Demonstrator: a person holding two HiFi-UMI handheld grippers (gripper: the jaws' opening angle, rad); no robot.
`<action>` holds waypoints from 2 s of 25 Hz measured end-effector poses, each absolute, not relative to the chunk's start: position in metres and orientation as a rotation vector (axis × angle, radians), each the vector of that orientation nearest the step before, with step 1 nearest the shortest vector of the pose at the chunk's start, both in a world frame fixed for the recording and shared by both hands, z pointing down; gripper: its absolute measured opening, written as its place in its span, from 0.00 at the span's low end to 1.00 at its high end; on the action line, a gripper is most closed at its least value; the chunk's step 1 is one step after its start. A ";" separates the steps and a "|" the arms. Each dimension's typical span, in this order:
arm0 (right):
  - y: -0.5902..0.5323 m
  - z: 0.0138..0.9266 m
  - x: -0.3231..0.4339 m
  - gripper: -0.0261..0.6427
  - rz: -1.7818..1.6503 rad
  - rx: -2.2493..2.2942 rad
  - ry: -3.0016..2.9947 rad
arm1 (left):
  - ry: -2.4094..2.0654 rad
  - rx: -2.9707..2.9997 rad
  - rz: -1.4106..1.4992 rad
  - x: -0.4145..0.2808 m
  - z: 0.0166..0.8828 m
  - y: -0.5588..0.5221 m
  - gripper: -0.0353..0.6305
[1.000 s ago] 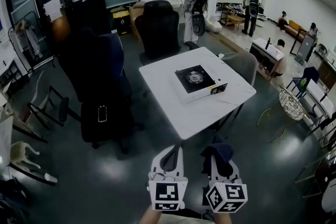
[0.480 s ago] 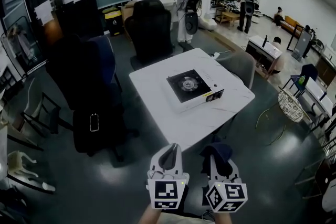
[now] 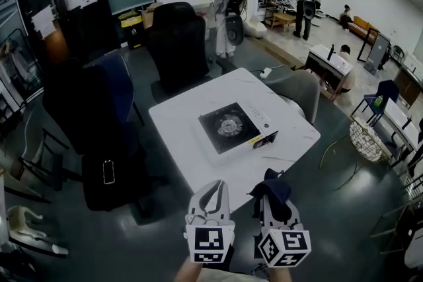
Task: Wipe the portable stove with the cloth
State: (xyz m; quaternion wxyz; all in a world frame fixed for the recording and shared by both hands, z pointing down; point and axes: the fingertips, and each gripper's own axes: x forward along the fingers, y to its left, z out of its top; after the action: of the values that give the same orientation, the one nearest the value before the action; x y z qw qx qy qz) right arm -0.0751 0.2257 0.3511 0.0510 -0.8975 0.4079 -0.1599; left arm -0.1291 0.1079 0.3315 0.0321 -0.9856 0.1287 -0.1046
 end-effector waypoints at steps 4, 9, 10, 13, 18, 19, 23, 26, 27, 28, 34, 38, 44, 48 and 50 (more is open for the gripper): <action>0.207 0.349 -0.038 0.16 -0.487 -2.736 1.240 | 0.393 -3.041 -0.324 -0.092 0.331 0.088 0.09; 0.183 0.353 -0.001 0.16 -0.501 -2.732 1.249 | 0.389 -3.041 -0.342 -0.058 0.336 0.069 0.09; 0.179 0.354 0.006 0.16 -0.503 -2.731 1.251 | 0.390 -3.041 -0.347 -0.052 0.338 0.065 0.09; 0.167 0.357 0.023 0.16 -0.507 -2.728 1.257 | 0.401 -3.039 -0.349 -0.037 0.340 0.053 0.09; 0.153 0.359 0.040 0.16 -0.527 -2.726 1.269 | 0.426 -3.040 -0.371 -0.024 0.343 0.037 0.09; 0.151 0.361 0.043 0.16 -0.531 -2.726 1.270 | 0.430 -3.040 -0.374 -0.022 0.344 0.034 0.09; 0.142 0.366 0.063 0.16 -0.543 -2.721 1.286 | 0.460 -3.041 -0.381 -0.006 0.348 0.024 0.09; 0.135 0.366 0.081 0.16 -0.559 -2.705 1.327 | 0.511 -3.037 -0.398 0.005 0.349 0.018 0.09; 0.132 0.367 0.086 0.16 -0.564 -2.700 1.342 | 0.528 -3.036 -0.403 0.008 0.350 0.015 0.09; 0.128 0.369 0.091 0.16 -0.569 -2.696 1.356 | 0.546 -3.033 -0.408 0.011 0.351 0.011 0.09; 0.100 0.373 0.137 0.16 -0.600 -2.668 1.457 | 0.683 -3.026 -0.437 0.040 0.357 -0.015 0.09; 0.082 0.376 0.169 0.16 -0.621 -2.650 1.530 | 0.760 -3.017 -0.455 0.062 0.360 -0.027 0.09; 0.063 0.382 0.216 0.16 -0.657 -2.624 1.617 | 0.886 -2.994 -0.505 0.084 0.366 -0.042 0.09; 0.049 0.388 0.241 0.16 -0.669 -2.625 1.691 | 0.989 -2.971 -0.536 0.093 0.370 -0.051 0.09; 0.042 0.392 0.252 0.16 -0.677 -2.623 1.734 | 1.039 -2.958 -0.546 0.096 0.372 -0.055 0.09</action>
State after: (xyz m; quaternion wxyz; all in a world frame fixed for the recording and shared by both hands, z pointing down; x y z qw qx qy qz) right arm 0.2516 0.0419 0.3922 -0.0372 -0.8149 0.5388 -0.2102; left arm 0.0956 -0.0553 0.3717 -0.0204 -0.9294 0.3263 -0.1715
